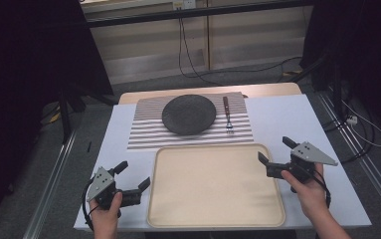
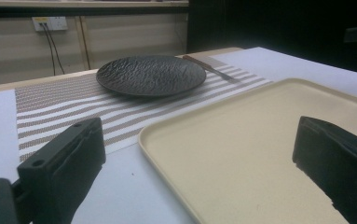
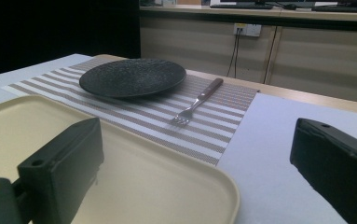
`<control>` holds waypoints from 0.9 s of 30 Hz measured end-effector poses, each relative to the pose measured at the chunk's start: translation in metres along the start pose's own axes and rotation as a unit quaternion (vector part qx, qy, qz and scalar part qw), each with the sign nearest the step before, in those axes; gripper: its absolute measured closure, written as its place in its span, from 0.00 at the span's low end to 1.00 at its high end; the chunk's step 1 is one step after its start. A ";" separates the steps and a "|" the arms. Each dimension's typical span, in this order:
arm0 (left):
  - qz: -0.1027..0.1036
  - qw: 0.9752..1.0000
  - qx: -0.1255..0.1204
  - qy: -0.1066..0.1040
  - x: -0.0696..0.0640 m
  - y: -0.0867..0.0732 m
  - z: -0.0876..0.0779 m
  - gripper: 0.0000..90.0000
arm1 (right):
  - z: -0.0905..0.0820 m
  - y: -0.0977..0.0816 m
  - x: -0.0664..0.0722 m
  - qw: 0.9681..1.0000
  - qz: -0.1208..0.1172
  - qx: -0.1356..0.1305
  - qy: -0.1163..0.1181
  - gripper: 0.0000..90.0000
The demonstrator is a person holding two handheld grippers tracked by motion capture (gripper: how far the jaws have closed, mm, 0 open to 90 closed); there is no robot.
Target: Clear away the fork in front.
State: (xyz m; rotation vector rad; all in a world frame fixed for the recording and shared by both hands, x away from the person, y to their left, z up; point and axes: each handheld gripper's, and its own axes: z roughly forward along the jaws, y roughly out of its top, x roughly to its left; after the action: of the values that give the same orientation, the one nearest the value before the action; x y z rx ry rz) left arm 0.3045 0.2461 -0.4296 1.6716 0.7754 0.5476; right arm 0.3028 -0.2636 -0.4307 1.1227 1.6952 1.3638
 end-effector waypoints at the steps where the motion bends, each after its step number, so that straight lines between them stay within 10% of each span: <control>1: -0.001 1.000 0.000 0.000 0.000 0.000 0.000 0.03 | 0.003 0.001 -0.001 1.000 0.000 0.001 0.000 0.02; 27: -0.001 1.000 0.006 -0.010 0.001 -0.001 0.004 0.03 | 0.060 0.017 -0.013 0.999 0.002 0.031 -0.021 0.03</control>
State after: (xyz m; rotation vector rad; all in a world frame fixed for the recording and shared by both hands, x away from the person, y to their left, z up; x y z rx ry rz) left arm 0.3080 0.2447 -0.4320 1.6844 0.7667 0.5259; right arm 0.3652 -0.2509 -0.4272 1.1818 1.7174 1.2895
